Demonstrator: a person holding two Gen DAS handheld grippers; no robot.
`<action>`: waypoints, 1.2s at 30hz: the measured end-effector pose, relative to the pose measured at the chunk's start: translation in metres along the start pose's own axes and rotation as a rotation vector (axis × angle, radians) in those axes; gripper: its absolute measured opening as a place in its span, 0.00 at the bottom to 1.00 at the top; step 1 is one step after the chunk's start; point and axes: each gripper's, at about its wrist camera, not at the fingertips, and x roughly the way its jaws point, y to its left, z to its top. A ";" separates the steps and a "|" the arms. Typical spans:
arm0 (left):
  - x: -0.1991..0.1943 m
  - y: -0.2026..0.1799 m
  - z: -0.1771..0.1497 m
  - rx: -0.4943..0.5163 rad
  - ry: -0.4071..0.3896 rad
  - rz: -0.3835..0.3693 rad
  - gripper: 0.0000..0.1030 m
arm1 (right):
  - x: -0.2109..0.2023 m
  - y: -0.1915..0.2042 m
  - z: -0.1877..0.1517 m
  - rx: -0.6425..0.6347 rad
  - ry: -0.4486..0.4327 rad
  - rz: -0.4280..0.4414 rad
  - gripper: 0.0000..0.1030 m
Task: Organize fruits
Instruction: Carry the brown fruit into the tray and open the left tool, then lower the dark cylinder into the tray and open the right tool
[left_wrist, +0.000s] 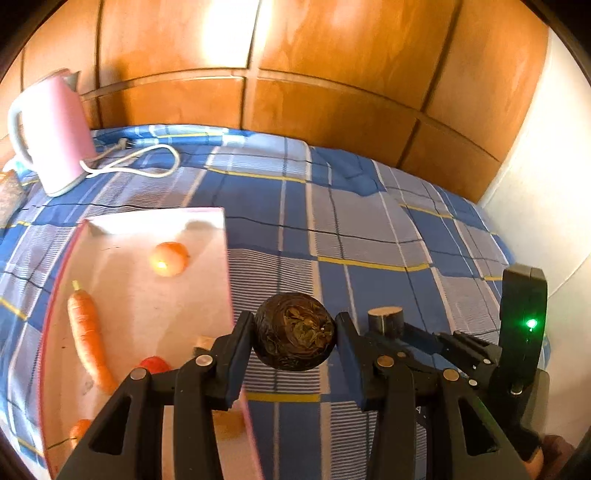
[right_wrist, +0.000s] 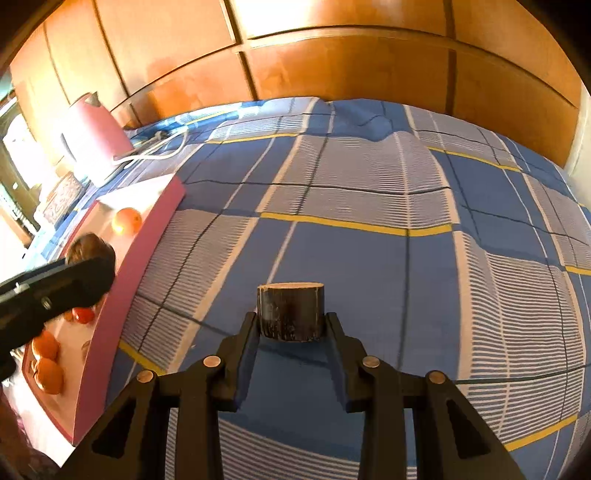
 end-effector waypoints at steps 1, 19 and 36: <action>-0.004 0.005 0.000 -0.009 -0.007 0.004 0.44 | 0.000 0.002 0.000 -0.006 0.002 0.005 0.34; -0.020 0.095 -0.018 -0.174 -0.037 0.124 0.44 | 0.001 0.042 -0.004 -0.107 0.013 0.039 0.34; -0.016 0.120 -0.024 -0.227 -0.032 0.197 0.49 | -0.001 0.062 0.006 -0.133 0.005 0.090 0.34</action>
